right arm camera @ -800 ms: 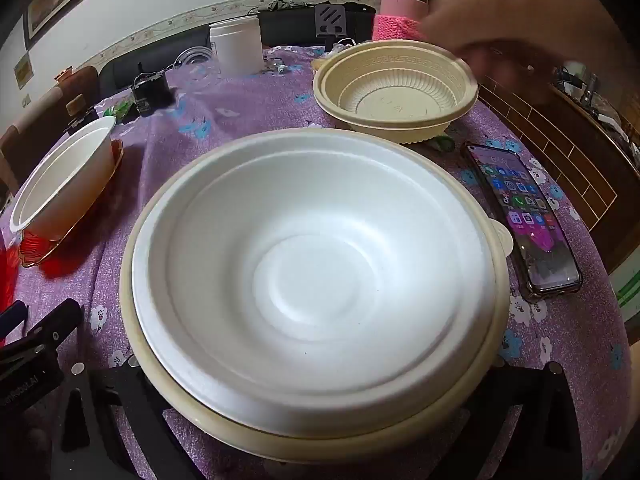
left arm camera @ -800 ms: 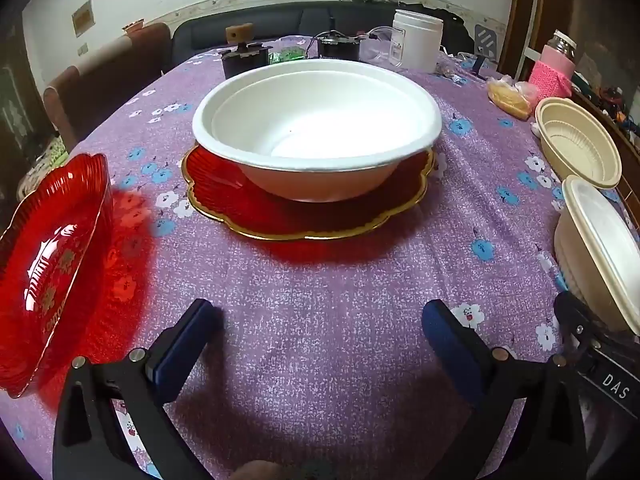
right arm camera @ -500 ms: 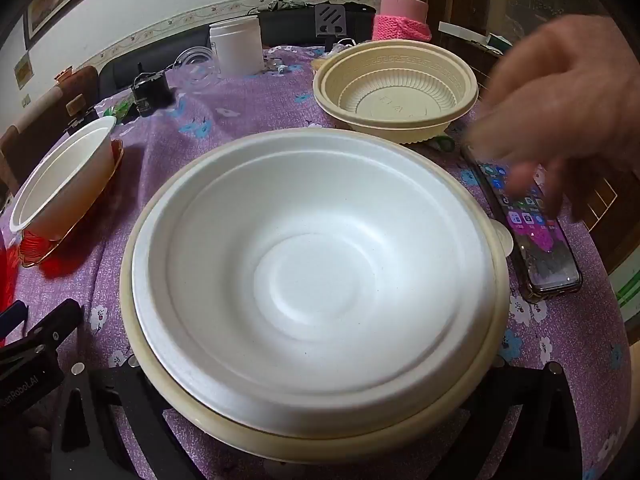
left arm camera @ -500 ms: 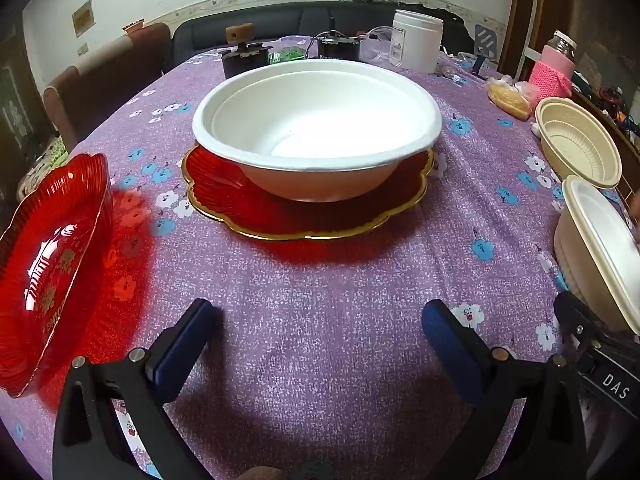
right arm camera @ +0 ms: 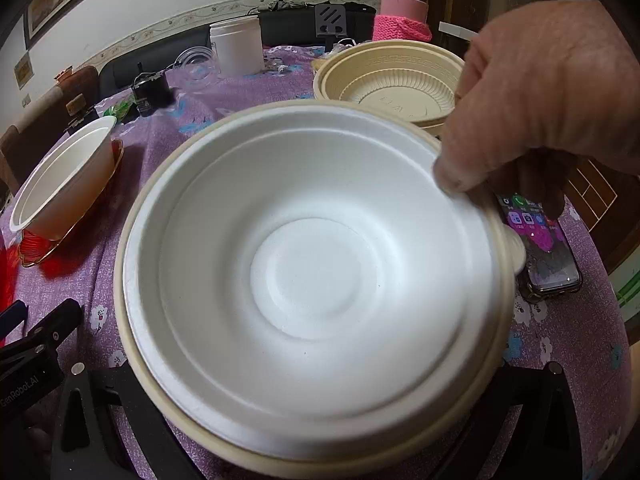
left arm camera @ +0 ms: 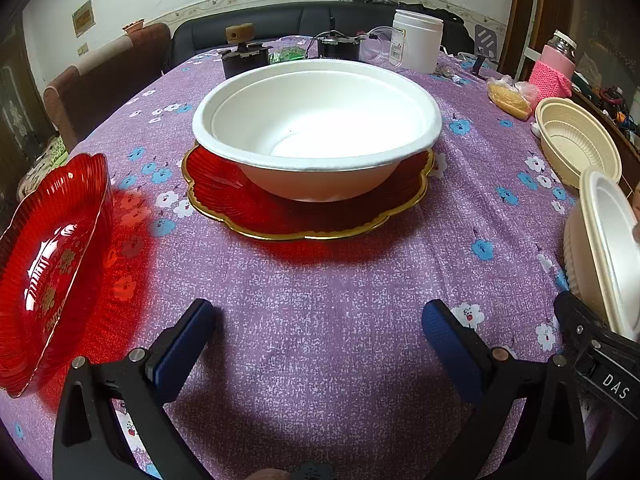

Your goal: Organize plates and bowls

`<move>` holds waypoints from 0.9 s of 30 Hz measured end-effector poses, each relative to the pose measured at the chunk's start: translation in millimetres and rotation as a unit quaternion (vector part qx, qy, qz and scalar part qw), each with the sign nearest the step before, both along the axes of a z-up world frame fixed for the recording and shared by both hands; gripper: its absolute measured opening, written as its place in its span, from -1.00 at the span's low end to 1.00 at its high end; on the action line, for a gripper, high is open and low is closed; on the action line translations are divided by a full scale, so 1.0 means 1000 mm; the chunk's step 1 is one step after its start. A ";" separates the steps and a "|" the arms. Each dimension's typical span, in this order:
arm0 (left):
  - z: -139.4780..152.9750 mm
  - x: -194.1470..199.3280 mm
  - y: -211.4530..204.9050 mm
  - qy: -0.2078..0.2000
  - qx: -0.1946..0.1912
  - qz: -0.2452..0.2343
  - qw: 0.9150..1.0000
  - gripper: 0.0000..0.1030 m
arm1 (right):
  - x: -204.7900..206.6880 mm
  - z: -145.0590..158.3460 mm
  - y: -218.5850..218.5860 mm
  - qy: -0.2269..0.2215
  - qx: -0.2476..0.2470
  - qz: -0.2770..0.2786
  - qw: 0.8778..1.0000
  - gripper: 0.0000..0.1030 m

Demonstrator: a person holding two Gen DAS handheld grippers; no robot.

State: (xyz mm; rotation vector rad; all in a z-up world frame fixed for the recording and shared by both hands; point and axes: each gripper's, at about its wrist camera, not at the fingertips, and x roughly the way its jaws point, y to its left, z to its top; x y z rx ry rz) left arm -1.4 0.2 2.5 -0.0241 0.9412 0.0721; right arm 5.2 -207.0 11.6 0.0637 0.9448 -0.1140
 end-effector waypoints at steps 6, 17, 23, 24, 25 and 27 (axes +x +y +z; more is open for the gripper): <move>0.000 0.000 0.000 0.000 0.000 0.000 1.000 1.00 | 0.000 0.001 0.002 0.000 0.000 0.001 1.000 0.99; 0.000 0.000 0.000 0.000 -0.001 0.000 1.000 1.00 | -0.001 0.001 -0.001 0.000 0.000 0.002 1.000 0.99; 0.000 0.000 0.000 0.000 -0.001 0.000 1.000 1.00 | -0.001 0.000 0.000 0.000 0.000 0.002 1.000 0.99; 0.000 0.000 0.000 0.000 -0.001 0.000 1.000 1.00 | -0.002 0.000 0.000 0.000 0.000 0.002 1.000 0.99; 0.000 0.000 0.000 0.000 -0.001 0.000 1.000 1.00 | -0.002 0.000 0.000 0.000 0.000 0.002 1.000 0.99; 0.000 0.000 0.000 0.000 -0.001 0.000 1.000 1.00 | -0.002 0.000 0.000 -0.001 0.000 0.002 1.000 0.99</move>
